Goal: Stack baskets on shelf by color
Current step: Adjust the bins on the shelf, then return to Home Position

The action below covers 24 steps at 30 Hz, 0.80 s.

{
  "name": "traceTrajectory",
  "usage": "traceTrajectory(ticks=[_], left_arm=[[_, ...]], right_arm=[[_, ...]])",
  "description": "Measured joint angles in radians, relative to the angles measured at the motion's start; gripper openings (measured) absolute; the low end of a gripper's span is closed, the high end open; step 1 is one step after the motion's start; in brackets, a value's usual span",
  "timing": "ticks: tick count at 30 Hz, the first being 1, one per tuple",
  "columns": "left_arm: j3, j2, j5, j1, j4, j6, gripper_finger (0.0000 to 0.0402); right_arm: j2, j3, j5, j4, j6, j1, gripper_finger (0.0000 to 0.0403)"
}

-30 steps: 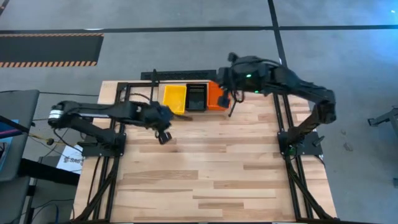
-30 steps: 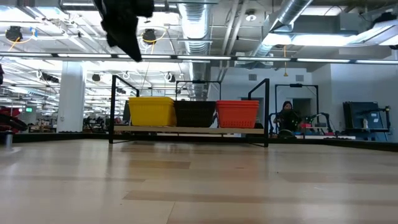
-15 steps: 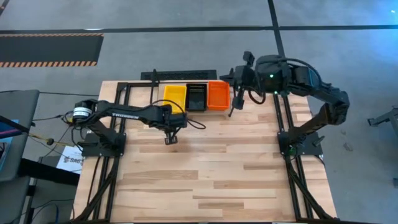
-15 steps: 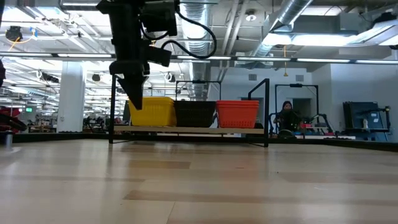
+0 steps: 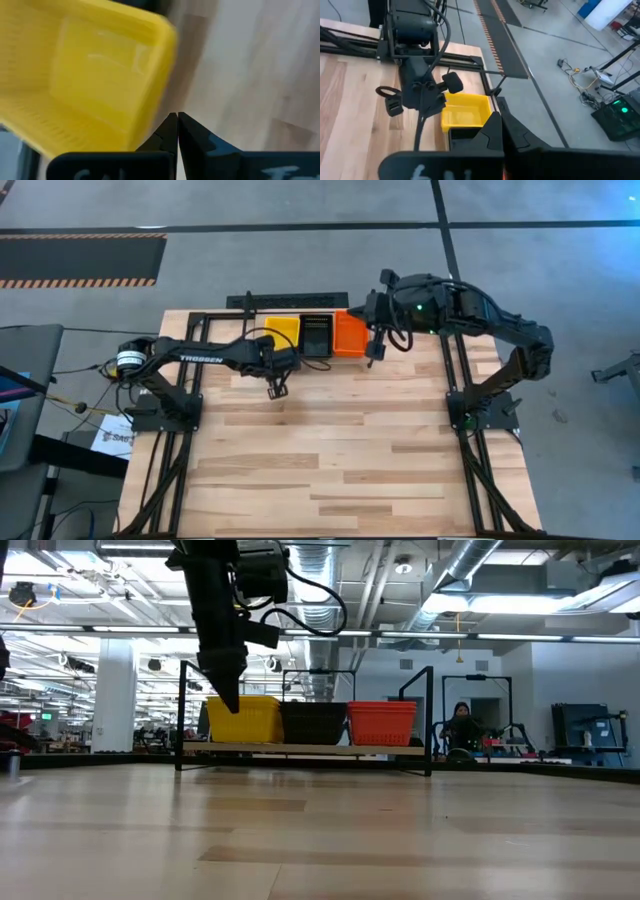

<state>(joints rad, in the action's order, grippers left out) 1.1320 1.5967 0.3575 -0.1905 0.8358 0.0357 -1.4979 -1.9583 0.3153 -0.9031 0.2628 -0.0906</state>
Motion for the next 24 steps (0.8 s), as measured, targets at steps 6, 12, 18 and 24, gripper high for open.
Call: traceTrajectory(ticks=[6,12,18,24], left_arm=[[0.000,0.000,0.016,-0.029,-0.051,-0.028,0.0000],[0.000,-0.012,0.017,-0.035,-0.082,-0.057,0.0000],[0.068,-0.053,-0.006,-0.014,0.014,-0.010,0.0000],[0.191,-0.238,0.109,0.092,0.215,0.125,0.0000]], right_arm=[[0.000,0.000,0.000,0.001,-0.004,0.013,0.0002],[0.000,0.000,0.000,-0.001,-0.004,0.032,0.0003],[0.025,0.000,0.000,-0.040,-0.008,0.059,0.0002],[0.163,-0.001,0.032,-0.211,-0.142,0.114,0.0002]])
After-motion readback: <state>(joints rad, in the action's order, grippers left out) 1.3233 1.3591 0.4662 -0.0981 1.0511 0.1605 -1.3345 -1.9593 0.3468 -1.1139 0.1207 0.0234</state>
